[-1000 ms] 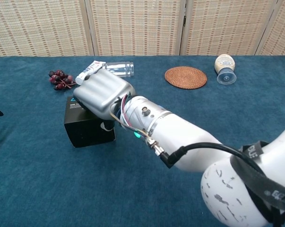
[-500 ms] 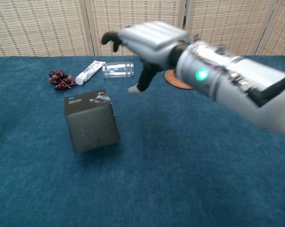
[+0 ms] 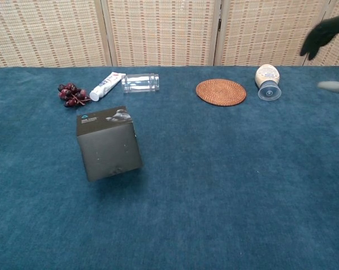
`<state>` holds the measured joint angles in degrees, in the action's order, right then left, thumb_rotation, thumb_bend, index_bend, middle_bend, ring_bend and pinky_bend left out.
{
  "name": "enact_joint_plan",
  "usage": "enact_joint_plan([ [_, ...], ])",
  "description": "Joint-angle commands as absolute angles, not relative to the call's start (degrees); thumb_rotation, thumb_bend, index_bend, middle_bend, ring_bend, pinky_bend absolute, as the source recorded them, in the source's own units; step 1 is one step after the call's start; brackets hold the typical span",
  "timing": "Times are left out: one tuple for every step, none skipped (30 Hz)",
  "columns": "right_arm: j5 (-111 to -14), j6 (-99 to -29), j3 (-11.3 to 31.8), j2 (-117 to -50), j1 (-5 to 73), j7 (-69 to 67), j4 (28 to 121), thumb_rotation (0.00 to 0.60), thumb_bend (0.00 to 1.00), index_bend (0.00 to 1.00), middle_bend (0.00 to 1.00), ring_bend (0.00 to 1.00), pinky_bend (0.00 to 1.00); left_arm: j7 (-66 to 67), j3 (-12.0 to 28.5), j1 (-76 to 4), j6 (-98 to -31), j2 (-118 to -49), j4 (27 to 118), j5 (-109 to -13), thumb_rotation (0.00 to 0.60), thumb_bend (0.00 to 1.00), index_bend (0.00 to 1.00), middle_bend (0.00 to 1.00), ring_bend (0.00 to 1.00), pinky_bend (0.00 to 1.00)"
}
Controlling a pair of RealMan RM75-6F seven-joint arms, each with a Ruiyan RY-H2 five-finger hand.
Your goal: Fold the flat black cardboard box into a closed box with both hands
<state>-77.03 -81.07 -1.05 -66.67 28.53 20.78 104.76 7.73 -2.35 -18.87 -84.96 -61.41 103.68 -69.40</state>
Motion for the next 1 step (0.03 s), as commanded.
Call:
enact_joint_plan([
  [-80.72, -85.83, -4.73, -63.92, 22.35, 14.57, 101.89, 0.600, 0.27, 0.32, 0.34, 0.28, 0.47, 8.65, -3.32, -15.72, -88.91, -62.97, 102.83, -72.59, 0.600, 0.16, 0.00, 0.00, 0.00, 0.35],
])
